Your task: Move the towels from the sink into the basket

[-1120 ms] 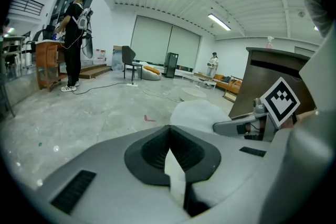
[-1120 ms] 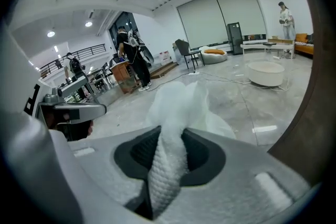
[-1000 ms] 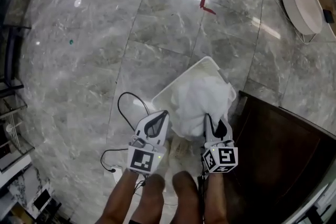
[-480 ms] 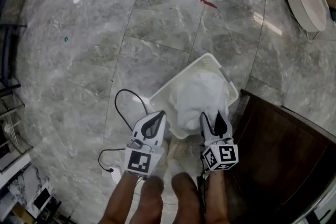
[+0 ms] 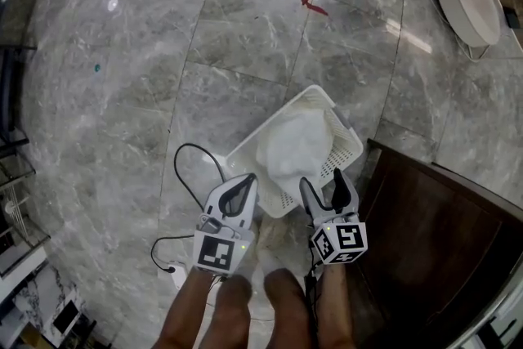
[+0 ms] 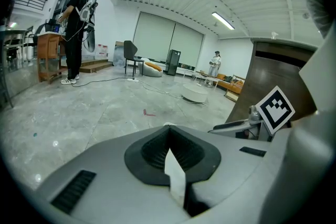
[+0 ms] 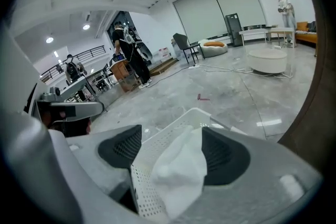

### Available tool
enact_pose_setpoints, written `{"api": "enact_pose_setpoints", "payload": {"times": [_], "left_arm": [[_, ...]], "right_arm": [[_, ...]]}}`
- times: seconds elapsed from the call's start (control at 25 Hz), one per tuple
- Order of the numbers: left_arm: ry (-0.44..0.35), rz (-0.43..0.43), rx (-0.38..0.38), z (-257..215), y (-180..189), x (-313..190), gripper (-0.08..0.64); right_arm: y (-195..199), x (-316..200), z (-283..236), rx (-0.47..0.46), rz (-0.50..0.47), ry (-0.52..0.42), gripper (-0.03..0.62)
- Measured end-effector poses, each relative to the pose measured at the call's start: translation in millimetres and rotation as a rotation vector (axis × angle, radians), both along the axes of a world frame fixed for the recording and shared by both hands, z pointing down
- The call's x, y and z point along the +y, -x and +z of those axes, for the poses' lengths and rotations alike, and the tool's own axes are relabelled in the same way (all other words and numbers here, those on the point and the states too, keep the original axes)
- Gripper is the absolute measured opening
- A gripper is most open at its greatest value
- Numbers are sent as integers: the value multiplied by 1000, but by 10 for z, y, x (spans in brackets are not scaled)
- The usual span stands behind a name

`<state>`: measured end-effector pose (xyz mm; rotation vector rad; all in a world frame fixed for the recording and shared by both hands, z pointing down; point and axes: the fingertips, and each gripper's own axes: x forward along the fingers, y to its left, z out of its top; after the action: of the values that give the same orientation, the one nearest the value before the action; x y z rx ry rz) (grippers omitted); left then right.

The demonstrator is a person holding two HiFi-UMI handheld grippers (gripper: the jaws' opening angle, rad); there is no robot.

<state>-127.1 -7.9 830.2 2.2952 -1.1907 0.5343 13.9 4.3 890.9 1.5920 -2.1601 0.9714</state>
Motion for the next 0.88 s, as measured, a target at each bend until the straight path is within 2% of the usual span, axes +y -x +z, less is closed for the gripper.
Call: {"api": "enact_pose_setpoints", "payload": {"times": [0.16,0.36,0.72,0.88], "left_arm": [[-15,5,-5,-185,9,-44,9],[-58,16,-7,-649,31,-181,9],[-151,83,16,-1980,-110,-271,9],[-228,140,-3,-2614,-119,-247,9]], "right_arm": [[6,-37,-225,17,-16,-20,356],[35,-109,-706,14,-28,-51,351],[-23,-150,-2054,70,-15,-128,308],[-70,-117,-2760,86,0,-158,284]]}}
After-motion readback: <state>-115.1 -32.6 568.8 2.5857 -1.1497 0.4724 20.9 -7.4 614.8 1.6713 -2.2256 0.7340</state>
